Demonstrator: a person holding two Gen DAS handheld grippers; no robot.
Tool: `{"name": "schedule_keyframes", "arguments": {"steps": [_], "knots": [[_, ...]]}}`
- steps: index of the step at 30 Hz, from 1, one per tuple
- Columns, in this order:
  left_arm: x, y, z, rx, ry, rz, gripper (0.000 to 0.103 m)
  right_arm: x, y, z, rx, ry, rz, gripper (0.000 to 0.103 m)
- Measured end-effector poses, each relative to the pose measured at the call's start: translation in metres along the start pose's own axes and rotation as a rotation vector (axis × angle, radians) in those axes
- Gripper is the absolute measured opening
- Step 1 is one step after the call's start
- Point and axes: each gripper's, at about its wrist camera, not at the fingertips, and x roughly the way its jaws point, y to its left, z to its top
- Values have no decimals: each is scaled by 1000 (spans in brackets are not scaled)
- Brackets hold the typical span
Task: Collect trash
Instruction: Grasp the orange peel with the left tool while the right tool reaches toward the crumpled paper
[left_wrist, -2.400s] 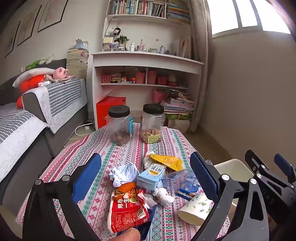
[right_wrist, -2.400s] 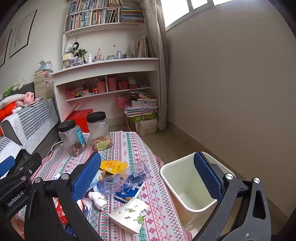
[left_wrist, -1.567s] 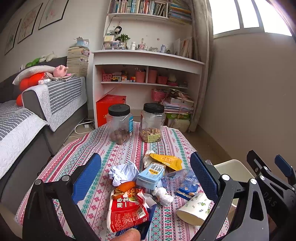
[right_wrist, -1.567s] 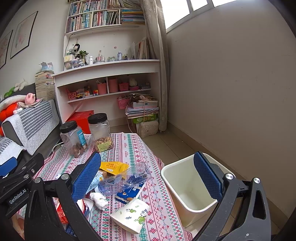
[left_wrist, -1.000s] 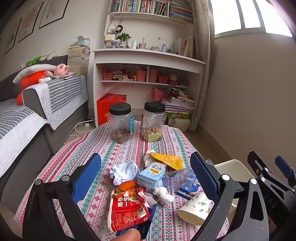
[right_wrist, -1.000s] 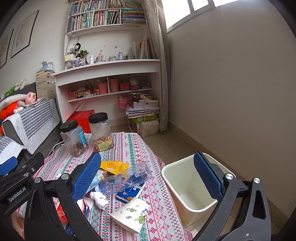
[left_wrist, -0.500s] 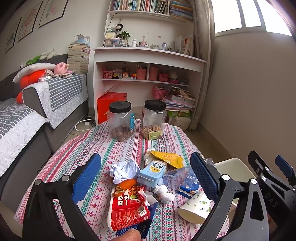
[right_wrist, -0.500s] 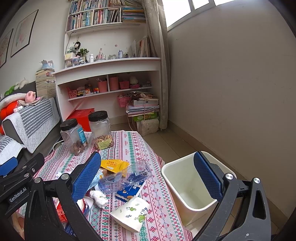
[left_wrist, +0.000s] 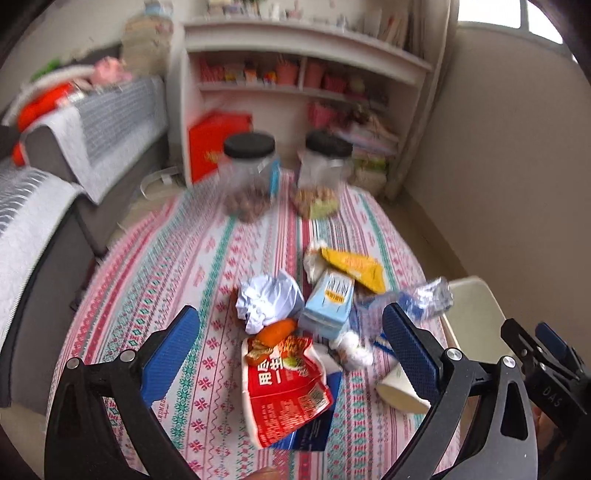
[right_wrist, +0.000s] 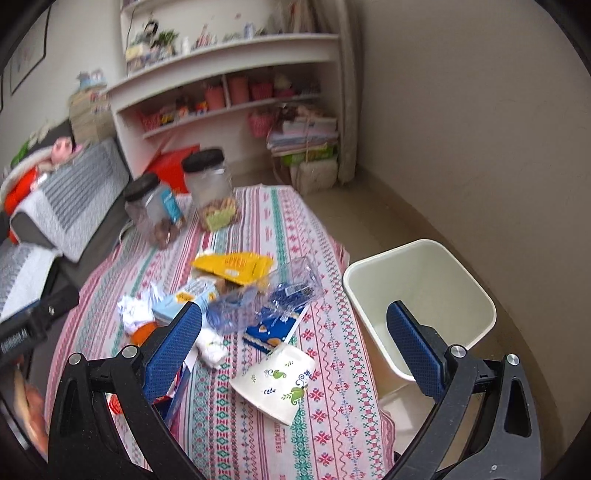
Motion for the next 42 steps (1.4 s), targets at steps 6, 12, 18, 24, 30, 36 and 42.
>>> {"name": "schedule_keyframes", "arguments": {"steps": [6, 12, 18, 24, 30, 36, 42], "knots": [[47, 17, 3, 6, 314, 28, 96, 32, 8, 10, -112, 182, -19, 96], [91, 38, -20, -196, 504, -69, 96, 72, -18, -6, -55, 289, -71, 96], [114, 44, -11, -229, 484, -31, 95, 85, -27, -4, -2, 314, -72, 96], [131, 30, -1, -148, 497, -7, 83, 96, -35, -4, 23, 345, -65, 96], [156, 30, 2, -136, 525, -4, 66, 102, -40, -5, 29, 360, -67, 96], [161, 27, -1, -105, 538, -21, 33, 107, -36, -5, 39, 367, -45, 96], [141, 31, -2, -89, 533, -84, 26, 111, -19, -1, 25, 364, -3, 96]]}}
